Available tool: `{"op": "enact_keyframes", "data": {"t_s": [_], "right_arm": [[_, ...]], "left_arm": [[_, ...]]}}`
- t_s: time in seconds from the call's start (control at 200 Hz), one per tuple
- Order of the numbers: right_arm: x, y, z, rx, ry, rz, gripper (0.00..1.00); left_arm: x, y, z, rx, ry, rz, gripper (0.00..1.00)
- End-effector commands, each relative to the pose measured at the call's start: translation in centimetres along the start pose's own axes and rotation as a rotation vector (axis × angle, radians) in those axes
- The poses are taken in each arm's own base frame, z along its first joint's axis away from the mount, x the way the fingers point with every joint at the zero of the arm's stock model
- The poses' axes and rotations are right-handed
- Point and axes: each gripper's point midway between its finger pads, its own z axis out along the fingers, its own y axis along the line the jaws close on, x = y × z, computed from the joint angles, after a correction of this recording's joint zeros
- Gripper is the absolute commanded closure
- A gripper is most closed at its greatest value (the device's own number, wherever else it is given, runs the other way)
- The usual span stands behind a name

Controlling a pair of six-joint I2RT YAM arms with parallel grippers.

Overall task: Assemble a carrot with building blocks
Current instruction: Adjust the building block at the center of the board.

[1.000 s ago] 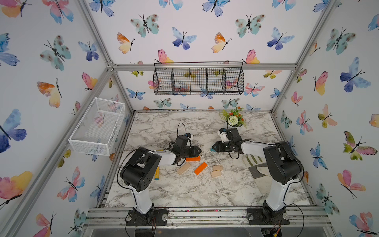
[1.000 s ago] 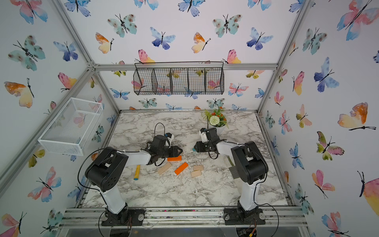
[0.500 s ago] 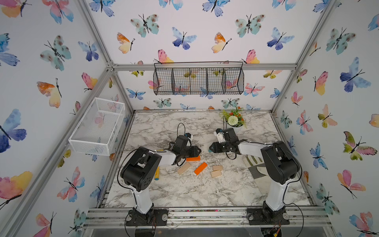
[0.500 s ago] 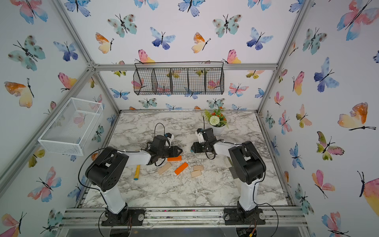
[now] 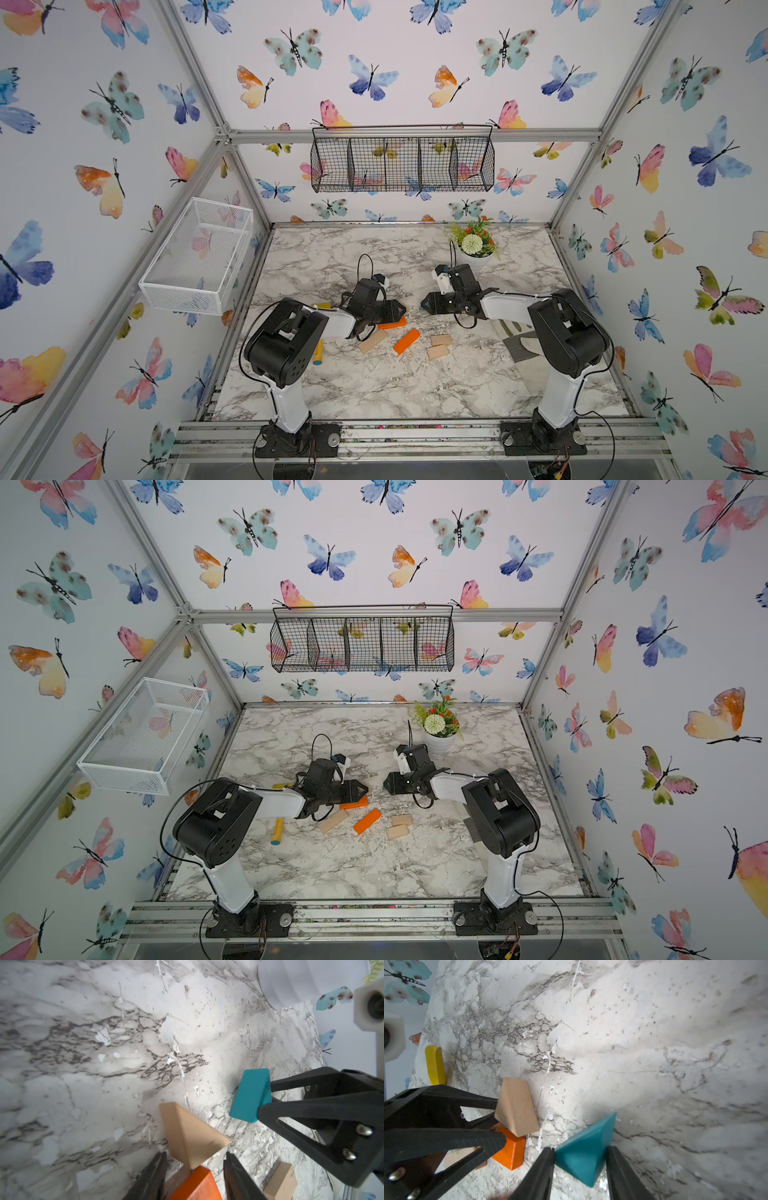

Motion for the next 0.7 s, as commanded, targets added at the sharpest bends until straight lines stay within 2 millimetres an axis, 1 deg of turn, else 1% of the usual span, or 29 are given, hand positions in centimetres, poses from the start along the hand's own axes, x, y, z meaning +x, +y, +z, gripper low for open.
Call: {"op": "enact_keyframes", "data": {"t_s": [0.0, 0.31, 0.476, 0.596, 0.641, 0.696], "right_arm": [[0.5, 0.4, 0.2, -0.003, -0.004, 0.033, 0.56], [0.7, 1.1, 0.5, -0.016, -0.007, 0.049, 0.56], [0.7, 1.2, 0.5, -0.024, -0.010, 0.058, 0.56], [0.6, 1.2, 0.5, -0.019, -0.010, 0.053, 0.56], [0.5, 1.1, 0.3, -0.009, -0.014, 0.049, 0.55], [0.3, 0.9, 0.0, 0.009, -0.019, 0.041, 0.51]], "left_arm": [[0.4, -0.3, -0.2, 0.012, 0.003, -0.001, 0.50], [-0.5, -0.9, -1.0, 0.015, -0.026, 0.011, 0.49], [-0.5, -1.2, -1.8, 0.017, -0.042, 0.014, 0.49], [-0.8, -1.2, -2.6, 0.003, -0.061, 0.025, 0.48], [-0.9, -1.2, -3.0, -0.007, -0.067, 0.030, 0.47], [-1.1, -1.2, -3.4, -0.018, -0.075, 0.036, 0.46]]}}
